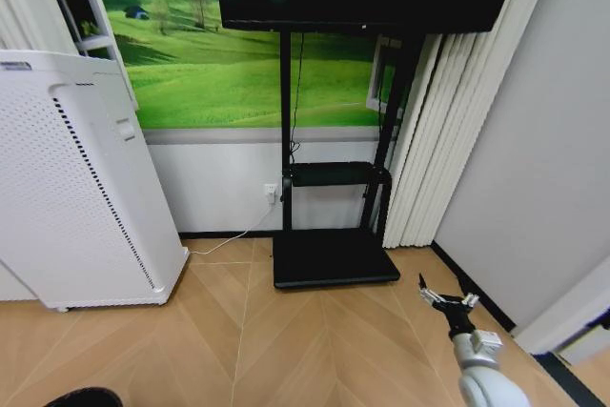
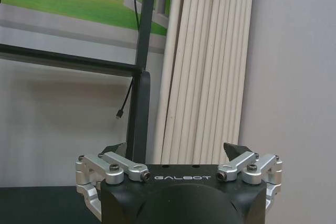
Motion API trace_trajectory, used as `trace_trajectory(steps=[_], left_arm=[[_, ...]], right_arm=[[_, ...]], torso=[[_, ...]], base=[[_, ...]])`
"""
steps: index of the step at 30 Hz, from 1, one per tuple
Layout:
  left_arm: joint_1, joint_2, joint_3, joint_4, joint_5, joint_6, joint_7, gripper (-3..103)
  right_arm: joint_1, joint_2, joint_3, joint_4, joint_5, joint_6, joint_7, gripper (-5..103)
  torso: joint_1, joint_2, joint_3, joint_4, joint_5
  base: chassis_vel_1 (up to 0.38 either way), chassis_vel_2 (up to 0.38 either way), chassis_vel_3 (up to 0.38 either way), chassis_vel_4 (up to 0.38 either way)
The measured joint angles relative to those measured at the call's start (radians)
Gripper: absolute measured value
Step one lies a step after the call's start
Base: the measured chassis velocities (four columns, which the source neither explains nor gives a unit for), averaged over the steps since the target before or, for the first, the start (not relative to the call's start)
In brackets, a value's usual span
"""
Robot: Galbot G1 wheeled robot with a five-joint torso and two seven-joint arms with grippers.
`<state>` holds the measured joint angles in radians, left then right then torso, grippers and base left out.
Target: Pick up the trash bin and place the garbage on the floor into it.
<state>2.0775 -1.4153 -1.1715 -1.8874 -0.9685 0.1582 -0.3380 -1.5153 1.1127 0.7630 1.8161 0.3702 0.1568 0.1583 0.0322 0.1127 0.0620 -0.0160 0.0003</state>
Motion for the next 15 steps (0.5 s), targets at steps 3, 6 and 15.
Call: trace_trajectory(steps=[3, 6, 15], left_arm=[[-0.014, 0.002, 0.006, 0.034, 0.037, -0.015, 0.008, 3], [-0.035, 0.008, 0.004, 0.071, 0.075, -0.022, 0.01, 3], [-0.019, 0.006, 0.019, 0.081, 0.078, -0.016, 0.006, 3]], right_arm=[[0.002, -0.001, 0.0, -0.001, 0.001, 0.0, 0.0, 100], [0.002, 0.003, -0.002, 0.0, 0.001, 0.0, 0.0, 100], [0.002, -0.009, 0.004, -0.01, 0.003, 0.004, -0.002, 100]], torso=[[0.0, 0.0, 0.0, 0.0001, 0.0002], [0.0, 0.0, 0.0, 0.0, 0.0004], [0.0, 0.0, 0.0, 0.0001, 0.0008]], base=[[0.0, 0.0, 0.0, 0.0], [0.0, 0.0, 0.0, 0.0], [0.0, 0.0, 0.0, 0.0]])
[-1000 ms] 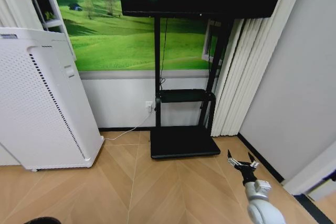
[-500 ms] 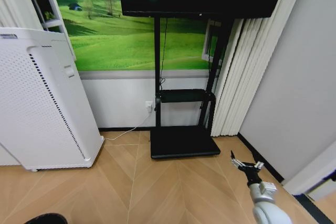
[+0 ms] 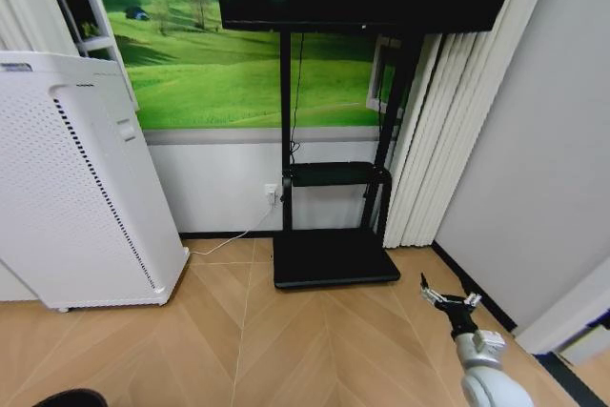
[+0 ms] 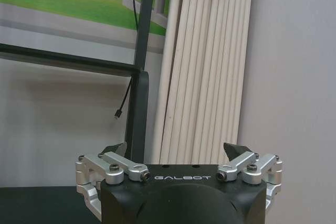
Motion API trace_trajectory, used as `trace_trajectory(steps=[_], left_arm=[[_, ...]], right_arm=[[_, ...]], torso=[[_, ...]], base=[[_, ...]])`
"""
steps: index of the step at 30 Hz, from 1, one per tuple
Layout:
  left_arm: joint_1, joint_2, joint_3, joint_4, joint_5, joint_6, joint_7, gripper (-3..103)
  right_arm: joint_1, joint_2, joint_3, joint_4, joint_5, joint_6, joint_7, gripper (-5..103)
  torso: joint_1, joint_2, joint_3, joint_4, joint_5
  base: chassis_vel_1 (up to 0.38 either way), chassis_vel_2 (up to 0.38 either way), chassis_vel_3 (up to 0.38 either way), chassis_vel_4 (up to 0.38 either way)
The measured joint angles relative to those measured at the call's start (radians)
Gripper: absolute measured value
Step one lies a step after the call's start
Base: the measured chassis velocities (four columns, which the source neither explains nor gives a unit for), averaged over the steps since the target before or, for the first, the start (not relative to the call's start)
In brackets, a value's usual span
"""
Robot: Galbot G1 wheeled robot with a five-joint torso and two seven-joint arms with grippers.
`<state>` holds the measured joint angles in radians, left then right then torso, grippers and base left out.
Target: Pick up the trash bin and place the garbage on the floor into it.
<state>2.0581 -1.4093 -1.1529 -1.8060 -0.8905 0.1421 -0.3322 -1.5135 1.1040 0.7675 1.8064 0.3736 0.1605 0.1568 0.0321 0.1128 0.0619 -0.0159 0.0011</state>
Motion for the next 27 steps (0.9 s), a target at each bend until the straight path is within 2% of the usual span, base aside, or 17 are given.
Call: trace_trajectory(steps=[5, 7, 9, 10, 11, 12, 15, 18, 20, 21, 23, 24, 26, 27], left_arm=[[0.009, -0.006, 0.011, -0.009, 0.001, 0.011, -0.006, 3], [0.01, -0.011, 0.015, -0.015, 0.001, 0.028, -0.002, 11], [0.013, -0.012, 0.015, -0.022, 0.001, 0.032, -0.003, 23], [0.013, -0.012, 0.015, -0.022, 0.001, 0.032, -0.003, 23], [0.015, -0.013, 0.014, -0.026, 0.001, 0.034, -0.003, 28], [0.015, -0.013, 0.014, -0.026, 0.001, 0.034, -0.003, 28], [0.026, -0.019, 0.01, -0.04, -0.004, 0.034, -0.004, 44], [0.037, -0.025, 0.006, -0.052, -0.009, 0.031, -0.005, 49], [0.047, -0.029, -0.001, -0.062, -0.021, 0.029, -0.009, 60], [0.047, -0.029, -0.001, -0.062, -0.021, 0.029, -0.009, 60], [0.059, -0.032, -0.01, -0.065, -0.038, 0.024, -0.013, 71], [0.059, -0.032, -0.01, -0.065, -0.038, 0.024, -0.013, 71], [0.069, -0.031, -0.03, -0.061, -0.065, 0.02, -0.018, 82], [0.069, -0.031, -0.03, -0.061, -0.065, 0.02, -0.018, 82]], right_arm=[[0.003, -0.002, 0.0, -0.001, 0.003, 0.0, -0.001, 100], [0.008, -0.002, -0.001, -0.006, 0.004, 0.002, -0.001, 100], [0.011, -0.002, -0.006, -0.013, 0.004, 0.003, -0.002, 100], [0.011, -0.002, -0.006, -0.013, 0.004, 0.003, -0.002, 100], [0.012, -0.002, -0.008, -0.015, 0.004, 0.003, -0.002, 100], [0.012, -0.002, -0.008, -0.015, 0.004, 0.003, -0.002, 100], [0.019, -0.004, -0.014, -0.024, 0.007, 0.004, -0.002, 100], [0.027, -0.01, -0.019, -0.034, 0.009, 0.006, -0.002, 100], [0.035, -0.012, -0.024, -0.041, 0.011, 0.007, -0.002, 100], [0.035, -0.012, -0.024, -0.041, 0.011, 0.007, -0.002, 100], [0.041, -0.014, -0.025, -0.047, 0.017, 0.007, -0.002, 100], [0.041, -0.014, -0.025, -0.047, 0.017, 0.007, -0.002, 100], [0.043, -0.015, -0.022, -0.057, 0.019, 0.01, -0.002, 100], [0.043, -0.015, -0.022, -0.057, 0.019, 0.01, -0.002, 100]], torso=[[0.0, 0.0, 0.0, 0.0001, -0.0008], [0.0, 0.0, 0.0, -0.0001, -0.0042], [0.0, 0.0, 0.0, -0.0002, -0.0018], [0.0, 0.0, 0.0, -0.0002, -0.0018], [0.0, 0.0, 0.0, -0.0003, -0.0015], [0.0, 0.0, 0.0, -0.0003, -0.0015], [0.0, 0.0, 0.0, -0.0001, -0.0015], [0.0, 0.0, 0.0, -0.0001, -0.0014], [0.0, 0.0, 0.0, -0.0001, -0.0012], [0.0, 0.0, 0.0, -0.0001, -0.0012], [0.0, 0.0, 0.0, 0.0, -0.0012], [0.0, 0.0, 0.0, 0.0, -0.0012], [0.0, 0.0, 0.0, -0.0001, -0.0011], [0.0, 0.0, 0.0, -0.0001, -0.0011]], base=[[0.0, 0.0, 0.0, 0.0], [0.0, 0.0, 0.0, 0.0], [0.0, 0.0, 0.0, 0.0], [0.0, 0.0, 0.0, 0.0], [0.0, 0.0, 0.0, 0.0], [0.0, 0.0, 0.0, 0.0], [0.0, 0.0, 0.0, 0.0], [0.0, 0.0, 0.0, 0.0], [0.0, 0.0, 0.0, 0.0], [0.0, 0.0, 0.0, 0.0], [0.0, 0.0, 0.0, 0.0], [0.0, 0.0, 0.0, 0.0], [0.0, 0.0, 0.0, 0.0], [0.0, 0.0, 0.0, 0.0]])
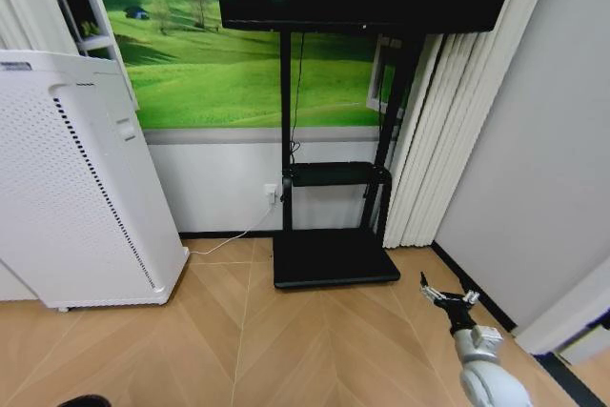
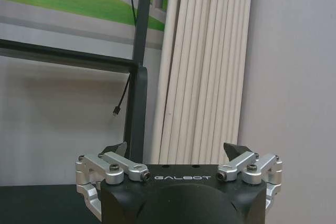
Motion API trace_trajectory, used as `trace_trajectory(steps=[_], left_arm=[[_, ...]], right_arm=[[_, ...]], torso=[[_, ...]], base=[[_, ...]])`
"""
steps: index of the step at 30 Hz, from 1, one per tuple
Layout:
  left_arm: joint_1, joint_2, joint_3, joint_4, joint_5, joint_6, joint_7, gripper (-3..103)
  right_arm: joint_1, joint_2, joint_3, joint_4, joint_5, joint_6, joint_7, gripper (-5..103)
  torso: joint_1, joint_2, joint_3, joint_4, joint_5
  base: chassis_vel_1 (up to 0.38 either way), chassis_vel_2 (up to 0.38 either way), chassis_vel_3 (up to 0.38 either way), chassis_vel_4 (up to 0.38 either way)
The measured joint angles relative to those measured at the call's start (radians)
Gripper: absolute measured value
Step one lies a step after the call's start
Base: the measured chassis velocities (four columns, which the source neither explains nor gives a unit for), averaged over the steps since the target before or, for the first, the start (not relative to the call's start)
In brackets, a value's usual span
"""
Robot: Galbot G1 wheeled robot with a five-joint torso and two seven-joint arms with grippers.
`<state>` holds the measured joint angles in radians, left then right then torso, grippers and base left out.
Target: Pick up the trash bin and place the garbage on the floor into it.
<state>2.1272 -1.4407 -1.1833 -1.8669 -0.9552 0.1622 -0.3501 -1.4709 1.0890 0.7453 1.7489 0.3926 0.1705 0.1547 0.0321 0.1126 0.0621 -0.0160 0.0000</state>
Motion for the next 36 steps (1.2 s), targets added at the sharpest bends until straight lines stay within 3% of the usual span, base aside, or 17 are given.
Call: trace_trajectory(steps=[4, 9, 11, 12, 15, 19, 22, 27, 32, 36], left_arm=[[0.011, 0.011, -0.031, 0.02, -0.038, -0.009, 0.0, 76], [0.024, 0.02, -0.061, 0.011, -0.037, -0.066, 0.089, 74], [0.037, 0.022, -0.075, -0.022, 0.019, -0.132, 0.227, 84], [0.037, 0.022, -0.075, -0.022, 0.019, -0.132, 0.227, 84], [0.012, 0.02, -0.085, -0.027, 0.124, -0.191, 0.272, 91], [0.007, 0.021, -0.097, -0.03, 0.156, -0.214, 0.283, 92], [0.007, 0.027, -0.116, -0.052, 0.179, -0.246, 0.326, 92], [0.008, 0.03, -0.126, -0.123, 0.205, -0.275, 0.402, 96], [-0.005, 0.027, -0.124, -0.227, 0.259, -0.276, 0.416, 98], [-0.029, 0.044, -0.108, -0.374, 0.279, -0.234, 0.41, 100]], right_arm=[[-0.001, -0.001, 0.005, -0.012, 0.001, 0.007, 0.0, 100], [-0.006, 0.002, 0.004, -0.014, 0.001, 0.009, 0.0, 100], [-0.004, 0.008, -0.005, -0.014, 0.001, 0.024, -0.002, 100], [-0.004, 0.008, -0.005, -0.014, 0.001, 0.024, -0.002, 100], [0.002, 0.017, -0.012, -0.017, -0.005, 0.032, -0.003, 100], [0.0, 0.019, -0.011, -0.023, -0.007, 0.038, -0.001, 100], [-0.008, 0.016, 0.001, -0.031, -0.008, 0.042, -0.002, 100], [-0.033, 0.018, 0.011, -0.007, -0.018, 0.041, -0.007, 100], [-0.09, 0.042, 0.024, 0.074, -0.032, 0.017, -0.015, 100], [-0.163, 0.069, 0.033, 0.189, -0.034, -0.007, -0.018, 100]], torso=[[0.0, 0.0, 0.0, 0.0, -0.0002], [0.0, 0.0, 0.0, 0.0001, -0.0001], [0.0, 0.0, 0.0, -0.0001, 0.0005], [0.0, 0.0, 0.0, -0.0001, 0.0005], [0.0, 0.0, 0.0, 0.0, -0.0003], [0.0, 0.0, 0.0, 0.0001, 0.0], [0.0, 0.0, 0.0, 0.0001, 0.0], [0.0, 0.0, 0.0, 0.0, 0.0], [0.0, 0.0, 0.0, 0.0002, 0.0], [0.0, 0.0, 0.0, -0.0001, 0.0004]], base=[[0.0, 0.0, 0.0, 0.0], [0.0, 0.0, 0.0, 0.0], [0.0, 0.0, 0.0, 0.0], [0.0, 0.0, 0.0, 0.0], [0.0, 0.0, 0.0, 0.0], [0.0, 0.0, 0.0, 0.0], [0.0, 0.0, 0.0, 0.0], [0.0, 0.0, 0.0, 0.0], [0.0, 0.0, 0.0, 0.0], [0.0, 0.0, 0.0, 0.0]])
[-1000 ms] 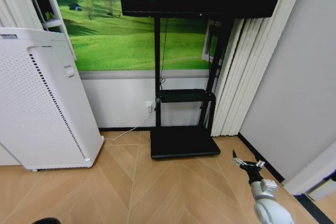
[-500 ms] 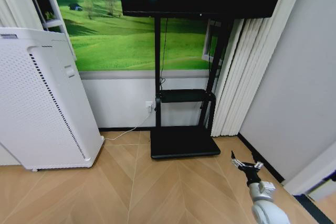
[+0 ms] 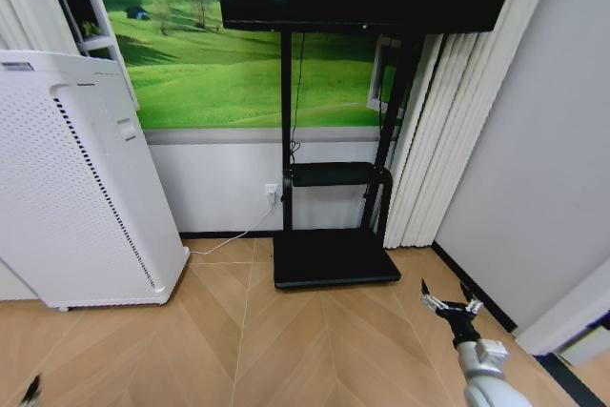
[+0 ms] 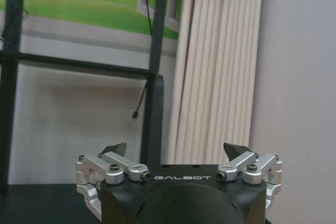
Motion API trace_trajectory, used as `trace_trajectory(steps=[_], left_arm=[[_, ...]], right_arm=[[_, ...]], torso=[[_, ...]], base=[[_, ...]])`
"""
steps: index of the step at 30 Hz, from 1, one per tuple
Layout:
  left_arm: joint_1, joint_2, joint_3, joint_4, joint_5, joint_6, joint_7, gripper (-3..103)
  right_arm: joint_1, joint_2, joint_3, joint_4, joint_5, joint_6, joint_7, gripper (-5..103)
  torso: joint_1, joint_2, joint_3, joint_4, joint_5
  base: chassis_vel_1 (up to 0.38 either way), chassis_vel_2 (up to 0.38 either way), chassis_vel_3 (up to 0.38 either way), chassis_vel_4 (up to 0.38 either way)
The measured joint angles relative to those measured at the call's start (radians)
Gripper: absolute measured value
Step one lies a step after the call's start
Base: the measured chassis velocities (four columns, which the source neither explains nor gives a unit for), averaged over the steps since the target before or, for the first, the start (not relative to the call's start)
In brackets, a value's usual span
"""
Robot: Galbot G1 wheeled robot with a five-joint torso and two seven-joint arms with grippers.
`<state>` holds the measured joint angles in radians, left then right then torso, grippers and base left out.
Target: Pick up the trash bin and place the garbage on the floor into it.
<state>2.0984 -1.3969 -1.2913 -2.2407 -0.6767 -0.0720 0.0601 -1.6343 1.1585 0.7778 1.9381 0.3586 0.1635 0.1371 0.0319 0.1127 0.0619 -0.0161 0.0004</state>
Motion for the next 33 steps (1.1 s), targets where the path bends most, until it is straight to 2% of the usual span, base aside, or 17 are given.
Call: trace_trajectory(steps=[1, 3, 4, 6, 7, 8, 9, 11, 16, 18, 20, 22, 23, 33], left_arm=[[0.0, 0.0, 0.0, 0.0, 0.0, 0.0, 0.0, 100], [-0.034, 0.034, 0.042, -0.098, 0.038, 0.058, -0.035, 100], [-0.034, 0.034, 0.042, -0.098, 0.038, 0.058, -0.035, 100], [-0.06, 0.073, 0.106, -0.162, 0.086, 0.104, -0.075, 100], [-0.06, 0.073, 0.106, -0.162, 0.086, 0.104, -0.075, 100], [-0.075, 0.103, 0.174, -0.196, 0.117, 0.132, -0.102, 100], [-0.075, 0.103, 0.174, -0.196, 0.117, 0.132, -0.102, 100], [-0.091, 0.133, 0.277, -0.225, 0.17, 0.154, -0.142, 100], [-0.097, 0.139, 0.323, -0.229, 0.202, 0.158, -0.154, 100], [-0.103, 0.136, 0.385, -0.226, 0.256, 0.156, -0.173, 100], [-0.103, 0.132, 0.403, -0.222, 0.271, 0.156, -0.176, 100], [-0.087, 0.106, 0.508, -0.204, 0.367, 0.133, -0.198, 100], [-0.087, 0.103, 0.535, -0.204, 0.378, 0.132, -0.204, 100], [-0.092, 0.106, 0.536, -0.206, 0.359, 0.142, -0.217, 100]], right_arm=[[0.0, 0.0, 0.0, 0.0, 0.0, 0.0, 0.0, 100], [-0.059, 0.009, -0.001, 0.115, 0.008, -0.025, 0.0, 100], [-0.059, 0.009, -0.001, 0.115, 0.008, -0.025, 0.0, 100], [-0.104, 0.014, -0.02, 0.21, 0.017, -0.047, 0.004, 100], [-0.104, 0.014, -0.02, 0.21, 0.017, -0.047, 0.004, 100], [-0.132, 0.018, -0.041, 0.267, 0.021, -0.064, 0.011, 100], [-0.132, 0.018, -0.041, 0.267, 0.021, -0.064, 0.011, 100], [-0.168, 0.031, -0.084, 0.341, 0.02, -0.093, 0.034, 100], [-0.183, 0.039, -0.102, 0.367, 0.019, -0.108, 0.043, 100], [-0.205, 0.057, -0.123, 0.402, 0.014, -0.128, 0.056, 100], [-0.213, 0.063, -0.13, 0.414, 0.008, -0.131, 0.056, 100], [-0.265, 0.088, -0.138, 0.451, -0.047, -0.126, 0.043, 100], [-0.272, 0.093, -0.135, 0.455, -0.057, -0.123, 0.04, 100], [-0.267, 0.097, -0.132, 0.455, -0.065, -0.135, 0.037, 100]], torso=[[0.0, 0.0, 0.0, 0.0, 0.0], [0.0, 0.0, 0.0, 0.0, -0.0004], [0.0, 0.0, 0.0, 0.0, -0.0004], [0.0, 0.0, 0.0, -0.0001, -0.0005], [0.0, 0.0, 0.0, -0.0001, -0.0005], [0.0, 0.0, 0.0, 0.0001, -0.0005], [0.0, 0.0, 0.0, 0.0001, -0.0005], [0.0, 0.0, 0.0, 0.0, -0.0006], [0.0, 0.0, 0.0, -0.0001, -0.0004], [0.0, 0.0, 0.0, 0.0, -0.0006], [0.0, 0.0, 0.0, 0.0, -0.0002], [0.0, 0.0, 0.0, 0.0002, -0.0003], [0.0, 0.0, 0.0, 0.0001, -0.0004], [0.0, 0.0, 0.0, 0.0001, -0.0004]], base=[[0.0, 0.0, 0.0, 0.0], [0.0, 0.0, 0.0, 0.0], [0.0, 0.0, 0.0, 0.0], [0.0, 0.0, 0.0, 0.0], [0.0, 0.0, 0.0, 0.0], [0.0, 0.0, 0.0, 0.0], [0.0, 0.0, 0.0, 0.0], [0.0, 0.0, 0.0, 0.0], [0.0, 0.0, 0.0, 0.0], [0.0, 0.0, 0.0, 0.0], [0.0, 0.0, 0.0, 0.0], [0.0, 0.0, 0.0, 0.0], [0.0, 0.0, 0.0, 0.0], [0.0, 0.0, 0.0, 0.0]])
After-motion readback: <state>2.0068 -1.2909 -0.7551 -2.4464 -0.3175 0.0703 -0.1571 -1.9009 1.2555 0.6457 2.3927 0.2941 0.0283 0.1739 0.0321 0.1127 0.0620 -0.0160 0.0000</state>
